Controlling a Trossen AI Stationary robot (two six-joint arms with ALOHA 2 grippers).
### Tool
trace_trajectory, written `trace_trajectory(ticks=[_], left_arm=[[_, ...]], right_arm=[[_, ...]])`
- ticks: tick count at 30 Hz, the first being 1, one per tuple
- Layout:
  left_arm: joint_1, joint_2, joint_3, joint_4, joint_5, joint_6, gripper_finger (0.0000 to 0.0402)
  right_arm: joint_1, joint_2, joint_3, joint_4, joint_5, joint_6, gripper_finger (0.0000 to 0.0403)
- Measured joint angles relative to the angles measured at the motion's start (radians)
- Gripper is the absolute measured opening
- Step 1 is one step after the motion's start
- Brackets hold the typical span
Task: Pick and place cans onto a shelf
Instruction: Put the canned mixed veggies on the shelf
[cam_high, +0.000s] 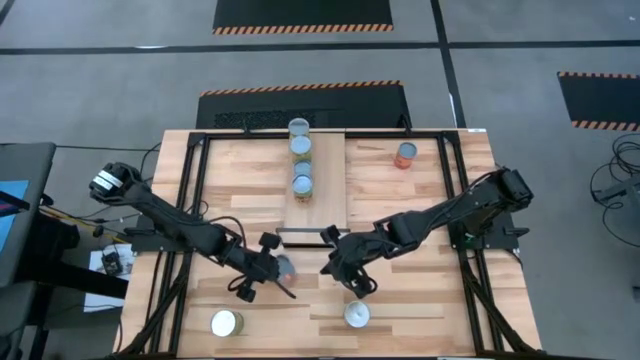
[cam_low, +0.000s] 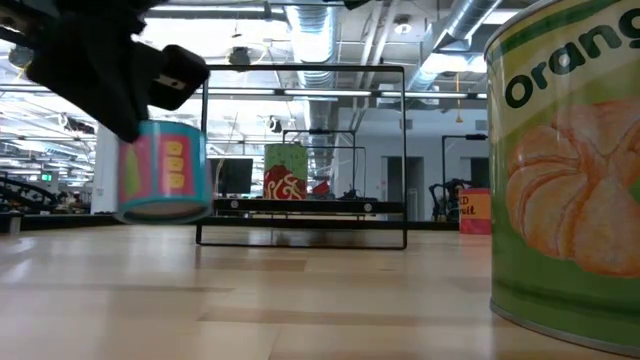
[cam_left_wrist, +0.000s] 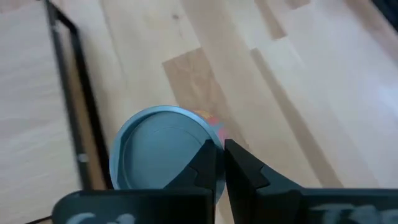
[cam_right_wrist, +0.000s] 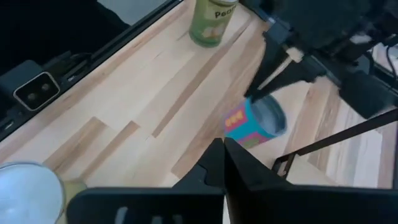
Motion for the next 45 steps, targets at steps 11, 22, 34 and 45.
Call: trace_trajectory(ticks=[11,22,34,45], left_arm=[[-0.099,0.000,0.008,-0.012,-0.021,-0.070,0.0003],[-0.078,0.000,-0.028,0.003,-0.058,-0.070,0.0003],[-0.079,0.089,-0.029,0.104,-0.026,-0.040,0.0004],[-0.093,0.084,0.013,0.095,-0.003,-0.060,0.0052]], right_arm=[[-0.001,0.000,0.000,0.000,-0.001,-0.001,0.0007],[-0.001,0.061,0.003,0.096,-0.001,0.009,0.0008],[-0.003,0.177,0.000,0.245,-0.003,0.078,0.0011],[-0.003,0.228,0.000,0.316,-0.006,0.140,0.0026]])
